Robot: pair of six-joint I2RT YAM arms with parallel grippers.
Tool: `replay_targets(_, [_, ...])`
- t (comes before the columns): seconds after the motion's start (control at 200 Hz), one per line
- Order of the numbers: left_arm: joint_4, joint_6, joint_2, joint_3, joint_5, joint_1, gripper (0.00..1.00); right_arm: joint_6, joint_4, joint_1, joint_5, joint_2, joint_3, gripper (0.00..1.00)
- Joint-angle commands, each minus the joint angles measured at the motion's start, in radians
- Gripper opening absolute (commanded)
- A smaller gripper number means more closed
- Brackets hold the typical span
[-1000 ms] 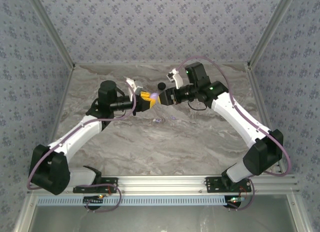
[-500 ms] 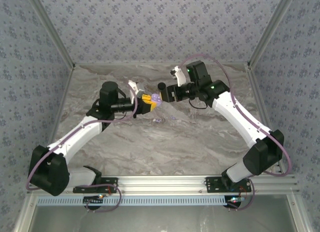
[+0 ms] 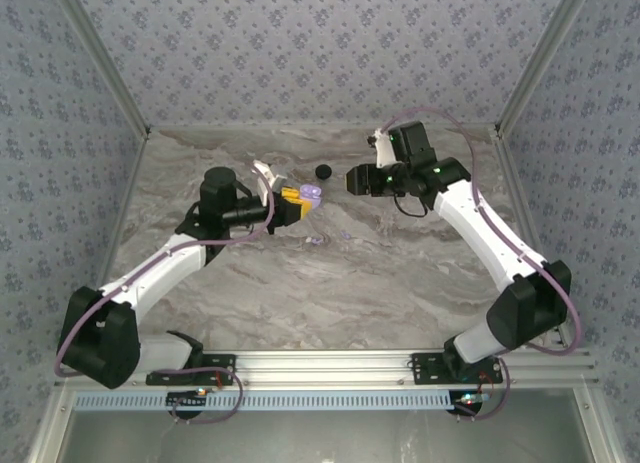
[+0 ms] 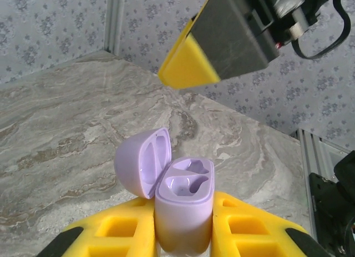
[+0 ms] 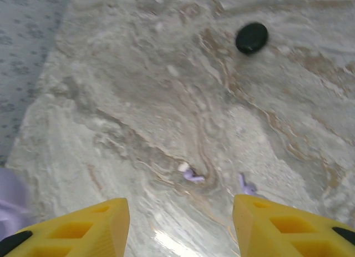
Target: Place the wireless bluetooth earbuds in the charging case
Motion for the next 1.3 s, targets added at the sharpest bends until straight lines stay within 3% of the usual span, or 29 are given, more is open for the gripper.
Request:
replay_targets(0.0, [0.072, -0.058, -0.015, -0.020, -0.042, 0.002, 0.23, 0.002, -0.075, 0.002, 0.024, 0.070, -0.025, 0.53])
replay_targets(0.35, [0.022, -0.069, -0.102, -0.084, -0.111, -0.024, 0.23, -0.005, -0.069, 0.038, -0.027, 0.327, 0.007, 0.35])
replay_targets(0.55, [0.015, -0.076, -0.137, -0.115, -0.128, -0.027, 0.23, 0.024, -0.110, 0.081, 0.109, 0.451, 0.087, 0.19])
replay_targets(0.87, [0.006, -0.077, -0.144, -0.122, -0.138, -0.027, 0.23, 0.017, -0.164, 0.105, 0.202, 0.569, 0.184, 0.15])
replay_targets(1.299, [-0.013, -0.070, -0.156, -0.130, -0.138, -0.026, 0.23, 0.012, -0.170, 0.111, 0.199, 0.653, 0.236, 0.09])
